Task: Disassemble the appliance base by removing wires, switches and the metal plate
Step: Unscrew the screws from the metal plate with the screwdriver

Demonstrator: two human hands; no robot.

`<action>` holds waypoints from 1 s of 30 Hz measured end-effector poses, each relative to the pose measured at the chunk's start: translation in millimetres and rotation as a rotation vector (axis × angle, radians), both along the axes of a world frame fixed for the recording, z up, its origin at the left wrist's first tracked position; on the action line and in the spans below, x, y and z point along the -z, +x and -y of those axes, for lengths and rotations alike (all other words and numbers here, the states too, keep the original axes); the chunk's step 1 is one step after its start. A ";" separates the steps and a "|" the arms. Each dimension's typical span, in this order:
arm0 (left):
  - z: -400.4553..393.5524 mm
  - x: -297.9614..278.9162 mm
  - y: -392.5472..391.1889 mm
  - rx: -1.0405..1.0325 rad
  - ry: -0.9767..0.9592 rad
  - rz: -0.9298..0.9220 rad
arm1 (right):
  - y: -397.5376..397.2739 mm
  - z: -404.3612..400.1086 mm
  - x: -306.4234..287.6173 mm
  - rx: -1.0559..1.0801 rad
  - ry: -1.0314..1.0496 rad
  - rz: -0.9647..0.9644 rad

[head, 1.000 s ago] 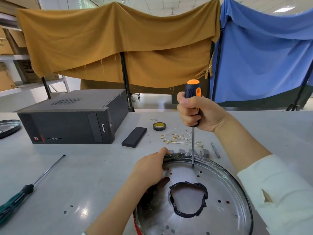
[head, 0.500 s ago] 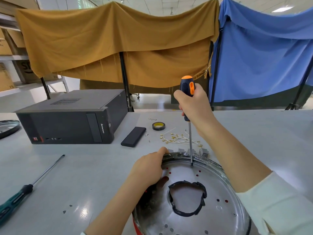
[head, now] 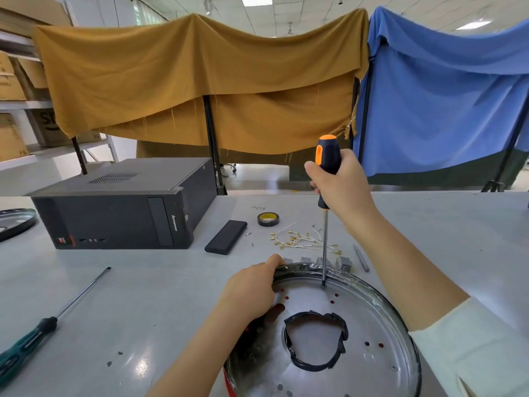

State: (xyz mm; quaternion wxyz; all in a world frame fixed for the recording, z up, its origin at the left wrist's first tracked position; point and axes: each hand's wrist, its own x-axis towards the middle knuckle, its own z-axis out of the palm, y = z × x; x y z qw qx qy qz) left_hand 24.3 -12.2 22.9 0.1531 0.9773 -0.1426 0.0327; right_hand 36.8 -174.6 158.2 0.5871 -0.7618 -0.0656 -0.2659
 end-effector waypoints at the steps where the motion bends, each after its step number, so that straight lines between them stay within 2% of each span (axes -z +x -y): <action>1: 0.1 -0.1 0.3 0.000 -0.002 0.003 | 0.0 -1.3 1.2 0.019 0.035 0.017; 5: 0.3 -1.1 -0.1 -0.002 -0.007 -0.001 | 2.4 -3.5 4.9 -0.015 0.181 0.063; 7: 0.5 -0.9 -0.8 0.002 -0.011 -0.007 | 5.8 4.6 4.3 -0.308 0.324 0.018; 9: 0.6 -1.2 -1.0 0.005 -0.012 -0.011 | 7.9 14.6 1.7 -0.655 0.367 -0.099; 11: 0.0 -1.8 -0.3 0.007 -0.015 -0.013 | 8.1 19.0 1.4 -0.778 0.349 -0.141; 13: -0.2 -1.0 -0.2 0.007 -0.017 -0.016 | 7.2 17.5 3.4 -0.681 0.301 -0.099; 16: -0.5 -0.1 0.0 -0.006 -0.010 -0.013 | 1.1 8.1 1.3 -0.308 0.107 -0.039; 18: -0.3 0.1 0.8 -0.008 -0.010 -0.013 | -1.1 2.0 0.4 -0.088 0.051 -0.013; 20: -0.3 -0.2 0.7 -0.006 -0.011 -0.013 | -2.6 -4.5 1.0 -0.026 0.016 0.025; 22: -0.5 -0.7 0.0 -0.004 -0.008 -0.013 | -4.6 -10.4 4.0 -0.057 -0.011 0.062; 23: -0.6 -0.6 -0.4 -0.003 -0.008 -0.013 | -3.8 -9.9 5.1 -0.126 0.042 0.071; 25: -0.4 -0.9 -0.9 0.000 -0.011 -0.013 | -1.6 -2.8 3.7 -0.423 0.235 0.008; 27: -0.1 -2.1 -1.1 0.001 -0.007 -0.017 | 0.5 7.0 0.3 -0.723 0.309 -0.117; 28: -0.3 -2.3 -0.8 0.000 -0.006 -0.017 | 0.8 9.5 0.0 -0.783 0.297 -0.141; 30: -0.9 -1.9 -0.3 -0.001 -0.009 -0.016 | 1.7 10.7 2.3 -0.752 0.266 -0.104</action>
